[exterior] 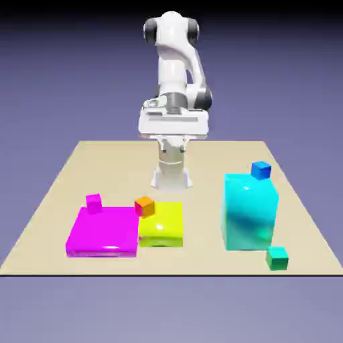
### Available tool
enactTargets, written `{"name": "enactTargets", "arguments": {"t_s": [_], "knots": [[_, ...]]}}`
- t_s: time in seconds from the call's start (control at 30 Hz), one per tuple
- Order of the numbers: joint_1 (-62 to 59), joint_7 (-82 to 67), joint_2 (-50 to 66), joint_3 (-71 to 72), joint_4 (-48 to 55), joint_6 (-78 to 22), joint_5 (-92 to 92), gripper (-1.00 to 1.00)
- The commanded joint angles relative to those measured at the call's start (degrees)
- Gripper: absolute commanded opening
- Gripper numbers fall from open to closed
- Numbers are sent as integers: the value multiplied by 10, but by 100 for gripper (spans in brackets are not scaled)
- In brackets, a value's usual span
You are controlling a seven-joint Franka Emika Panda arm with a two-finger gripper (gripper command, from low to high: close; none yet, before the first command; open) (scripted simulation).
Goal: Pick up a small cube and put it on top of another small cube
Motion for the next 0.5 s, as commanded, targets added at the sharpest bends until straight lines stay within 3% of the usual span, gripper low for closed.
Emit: {"name": "enactTargets", "arguments": {"t_s": [0.0, 0.47], "knots": [[4, 8, 21, 4, 20, -18, 0, 0], [61, 115, 311, 64, 305, -273, 2, 0]]}}
